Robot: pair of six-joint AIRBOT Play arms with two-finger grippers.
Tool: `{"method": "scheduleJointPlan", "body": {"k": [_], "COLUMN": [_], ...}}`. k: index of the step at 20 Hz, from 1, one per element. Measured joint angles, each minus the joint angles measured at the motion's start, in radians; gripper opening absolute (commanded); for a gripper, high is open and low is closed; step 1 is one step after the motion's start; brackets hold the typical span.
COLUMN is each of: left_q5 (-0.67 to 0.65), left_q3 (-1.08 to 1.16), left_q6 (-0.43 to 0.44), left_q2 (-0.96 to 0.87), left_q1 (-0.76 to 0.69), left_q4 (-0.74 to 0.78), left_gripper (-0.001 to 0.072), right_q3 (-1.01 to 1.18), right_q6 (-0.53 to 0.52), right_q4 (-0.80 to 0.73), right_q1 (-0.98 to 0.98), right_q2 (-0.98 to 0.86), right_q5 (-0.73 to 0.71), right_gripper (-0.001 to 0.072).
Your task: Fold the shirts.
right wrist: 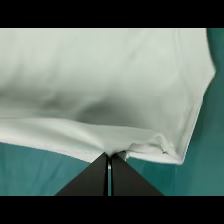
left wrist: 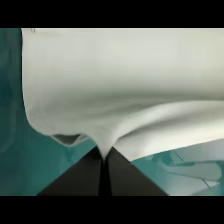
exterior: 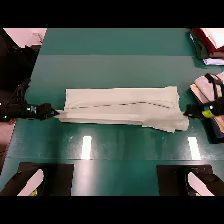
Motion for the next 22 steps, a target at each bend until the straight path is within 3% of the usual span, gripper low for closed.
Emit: {"method": "scheduleJointPlan", "body": {"k": [9, 17, 18, 19, 20, 21, 22], "left_q5": [0.166, 0.277, 0.300, 0.331, 0.360, 0.380, 0.393], "left_q3": [0.156, 0.307, 0.322, 0.341, 0.361, 0.385, 0.411], "left_q6": [0.080, 0.167, 0.172, 0.171, 0.155, 0.129, 0.104], "left_q2": [-0.333, -0.534, -0.544, -0.550, -0.555, -0.559, -0.562], "left_q1": [-0.002, -0.067, -0.076, -0.082, -0.082, -0.082, -0.082], "left_q4": [-0.118, -0.189, -0.195, -0.196, -0.200, -0.202, -0.205], "left_gripper": [0.0026, 0.0029, 0.0177, 0.0508, 0.0720, 0.0720, 0.0720], "right_q3": [0.268, 0.401, 0.414, 0.428, 0.443, 0.455, 0.470], "right_q6": [-0.003, -0.003, -0.003, -0.001, 0.001, 0.003, 0.005], "right_q4": [0.001, 0.029, 0.041, 0.053, 0.061, 0.067, 0.073], "right_q1": [0.042, 0.045, 0.045, 0.045, 0.045, 0.044, 0.043], "right_q2": [-0.360, -0.516, -0.528, -0.538, -0.546, -0.550, -0.554], "right_q5": [-0.064, -0.110, -0.122, -0.140, -0.158, -0.174, -0.185], "right_gripper": [0.0013, 0.0017, 0.0045, 0.0224, 0.0437, 0.0493, 0.0492]}}
